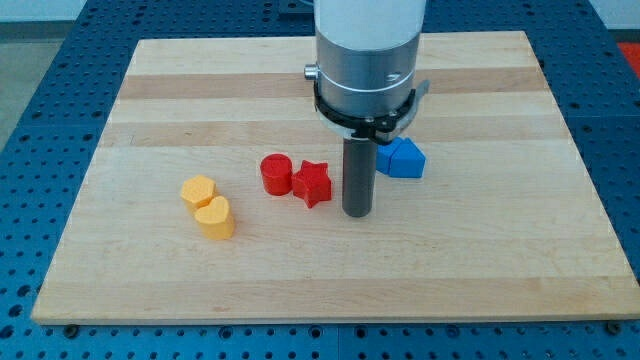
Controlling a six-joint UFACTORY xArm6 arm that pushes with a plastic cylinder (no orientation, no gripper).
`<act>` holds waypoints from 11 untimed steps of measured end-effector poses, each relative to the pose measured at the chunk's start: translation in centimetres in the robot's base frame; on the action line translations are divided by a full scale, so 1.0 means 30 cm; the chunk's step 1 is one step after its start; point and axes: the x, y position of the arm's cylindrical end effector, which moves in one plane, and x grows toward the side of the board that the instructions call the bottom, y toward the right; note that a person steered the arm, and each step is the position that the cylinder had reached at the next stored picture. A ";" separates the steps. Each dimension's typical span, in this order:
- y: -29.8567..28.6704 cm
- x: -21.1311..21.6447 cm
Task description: Place your arm at the bottom right of the triangle
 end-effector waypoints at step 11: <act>0.265 -0.088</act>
